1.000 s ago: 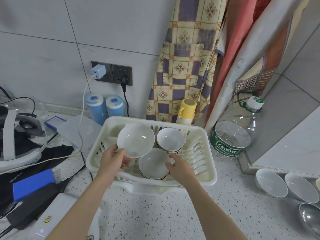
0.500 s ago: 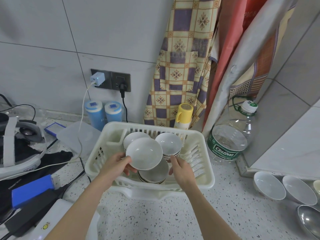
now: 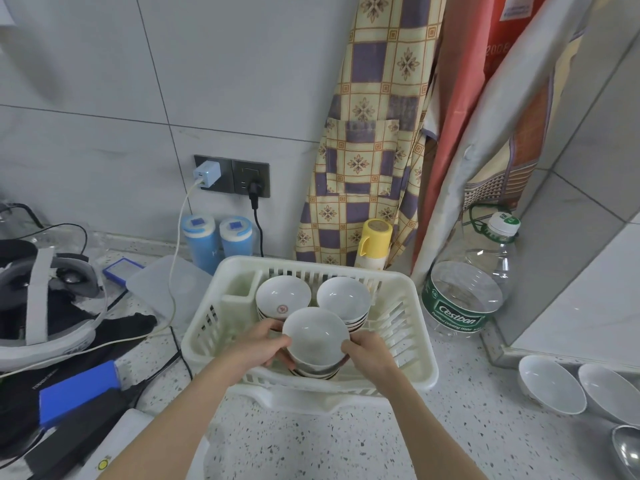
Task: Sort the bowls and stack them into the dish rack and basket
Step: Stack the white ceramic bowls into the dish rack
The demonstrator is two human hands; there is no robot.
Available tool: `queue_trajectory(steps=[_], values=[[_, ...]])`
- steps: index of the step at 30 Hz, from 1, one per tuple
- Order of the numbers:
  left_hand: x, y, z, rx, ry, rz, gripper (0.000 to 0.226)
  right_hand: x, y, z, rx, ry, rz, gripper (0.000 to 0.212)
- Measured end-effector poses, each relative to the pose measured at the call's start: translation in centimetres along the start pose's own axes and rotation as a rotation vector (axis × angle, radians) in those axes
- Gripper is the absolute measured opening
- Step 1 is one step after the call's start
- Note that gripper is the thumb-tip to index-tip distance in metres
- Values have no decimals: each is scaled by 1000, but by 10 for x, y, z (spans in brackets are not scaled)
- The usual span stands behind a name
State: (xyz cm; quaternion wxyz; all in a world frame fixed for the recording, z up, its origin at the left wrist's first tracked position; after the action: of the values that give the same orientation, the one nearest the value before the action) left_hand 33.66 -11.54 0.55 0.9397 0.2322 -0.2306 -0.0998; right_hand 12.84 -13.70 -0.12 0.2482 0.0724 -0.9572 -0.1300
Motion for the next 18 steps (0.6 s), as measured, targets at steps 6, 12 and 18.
queue_trajectory(steps=[6, 12, 18], values=[[7, -9, -6, -20, -112, 81, 20, -4, 3, 3, -31, -110, -54, 35], [8, -16, -9, -46, -271, 133, 21, -5, 0, 3, -3, -73, -65, 44], [11, -17, -13, 1, -321, 208, 27, -5, -1, 3, 13, -98, -54, 39]])
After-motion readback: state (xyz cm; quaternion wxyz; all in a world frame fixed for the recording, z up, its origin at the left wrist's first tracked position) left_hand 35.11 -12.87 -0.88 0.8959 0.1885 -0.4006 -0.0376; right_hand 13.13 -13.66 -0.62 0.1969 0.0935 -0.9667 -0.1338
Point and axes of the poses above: each hand's wrist, its own y-axis away from the middle knuckle, its own x-axis out of the back of the hand, z = x × y, the point moved 9 cm from there along -y, towards the middle knuckle, and after that the axes turned 5 degrees about -y, right-handed, at the moved point
